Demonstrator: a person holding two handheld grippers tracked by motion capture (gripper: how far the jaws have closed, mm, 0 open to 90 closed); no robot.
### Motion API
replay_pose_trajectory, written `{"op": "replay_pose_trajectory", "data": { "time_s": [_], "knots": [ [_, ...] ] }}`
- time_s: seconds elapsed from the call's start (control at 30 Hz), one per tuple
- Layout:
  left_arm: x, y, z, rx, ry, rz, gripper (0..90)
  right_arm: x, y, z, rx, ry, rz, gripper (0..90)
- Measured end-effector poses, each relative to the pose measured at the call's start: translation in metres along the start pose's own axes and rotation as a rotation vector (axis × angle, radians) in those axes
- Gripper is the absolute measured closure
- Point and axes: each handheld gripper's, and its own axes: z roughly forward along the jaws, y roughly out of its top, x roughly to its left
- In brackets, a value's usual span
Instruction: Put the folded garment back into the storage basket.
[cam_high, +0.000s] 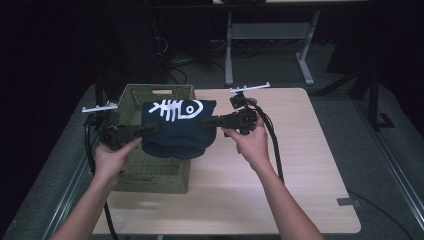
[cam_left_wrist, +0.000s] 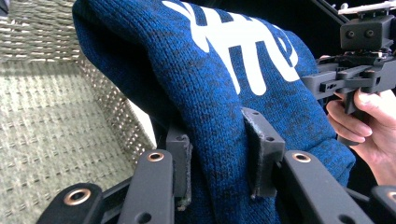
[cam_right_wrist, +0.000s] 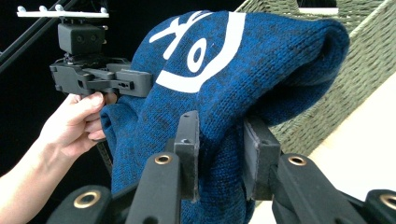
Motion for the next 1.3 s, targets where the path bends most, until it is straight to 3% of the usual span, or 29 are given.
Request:
{"op": "replay_pose_trajectory", "data": {
  "time_s": [0.3,1.0,1.3],
  "knots": [
    [0.013,0.002,-0.008,0.018,0.023,0.012,66.5,0.002,0.004,0.017,0.018,-0.007,-0.004,70.3],
    [0.043,-0.001,-0.039,0.007,0.085,-0.046,66.4,0.012,0.015,0.064,0.033,0.021,-0.003,70.0],
    [0.052,-0.004,-0.053,0.014,0.122,-0.048,65.9,0.016,0.014,0.085,0.05,0.025,0.001,69.8]
  ]
}}
